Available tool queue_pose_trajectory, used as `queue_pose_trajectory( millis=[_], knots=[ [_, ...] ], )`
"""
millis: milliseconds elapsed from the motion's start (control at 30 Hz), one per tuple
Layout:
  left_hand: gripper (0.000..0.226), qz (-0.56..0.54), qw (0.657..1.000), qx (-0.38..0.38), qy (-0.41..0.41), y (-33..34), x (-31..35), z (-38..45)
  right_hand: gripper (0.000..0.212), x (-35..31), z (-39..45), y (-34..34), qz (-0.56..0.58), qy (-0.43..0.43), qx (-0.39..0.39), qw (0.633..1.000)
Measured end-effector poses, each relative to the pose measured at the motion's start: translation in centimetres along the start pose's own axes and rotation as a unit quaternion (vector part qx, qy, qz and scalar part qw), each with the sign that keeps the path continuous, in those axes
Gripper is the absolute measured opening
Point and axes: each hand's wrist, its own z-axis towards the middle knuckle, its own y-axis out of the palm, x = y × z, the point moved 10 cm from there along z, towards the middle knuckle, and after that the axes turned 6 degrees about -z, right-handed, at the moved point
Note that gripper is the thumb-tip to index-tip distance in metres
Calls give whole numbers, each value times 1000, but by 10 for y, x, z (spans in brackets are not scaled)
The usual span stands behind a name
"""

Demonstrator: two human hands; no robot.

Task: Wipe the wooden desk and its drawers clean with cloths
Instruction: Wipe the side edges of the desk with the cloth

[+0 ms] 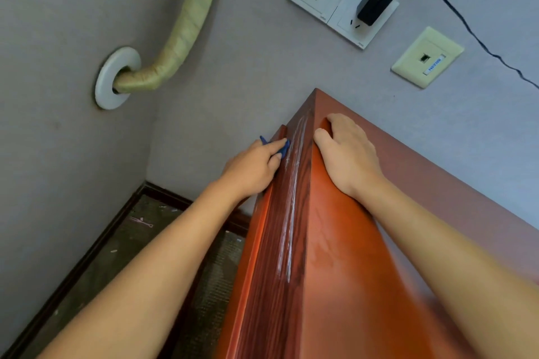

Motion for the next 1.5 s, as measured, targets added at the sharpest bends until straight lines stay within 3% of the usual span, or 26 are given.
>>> queue_pose_trajectory(
  millis=[233,700,867,1000,1233,1367,1500],
  knots=[
    [47,29,1000,9,6,-8,23,-124,54,1,0,3,3,8,-4,1000],
    [44,43,998,-32,-35,-4,13,100,58,3,3,2,-5,-10,15,1000],
    [47,-19,1000,3,-16,1,-4,79,61,3,3,3,-7,-8,13,1000],
    [46,-92,995,31,10,1,-6,11,68,2,3,3,-4,-3,8,1000],
    [47,-69,995,59,47,-4,23,-130,60,2,2,3,-4,-2,7,1000],
    [48,-20,998,50,38,-7,28,-118,59,3,3,4,-1,-3,7,1000],
    [49,-25,999,31,24,-4,16,-34,63,4,5,4,-1,-4,9,1000]
  ],
)
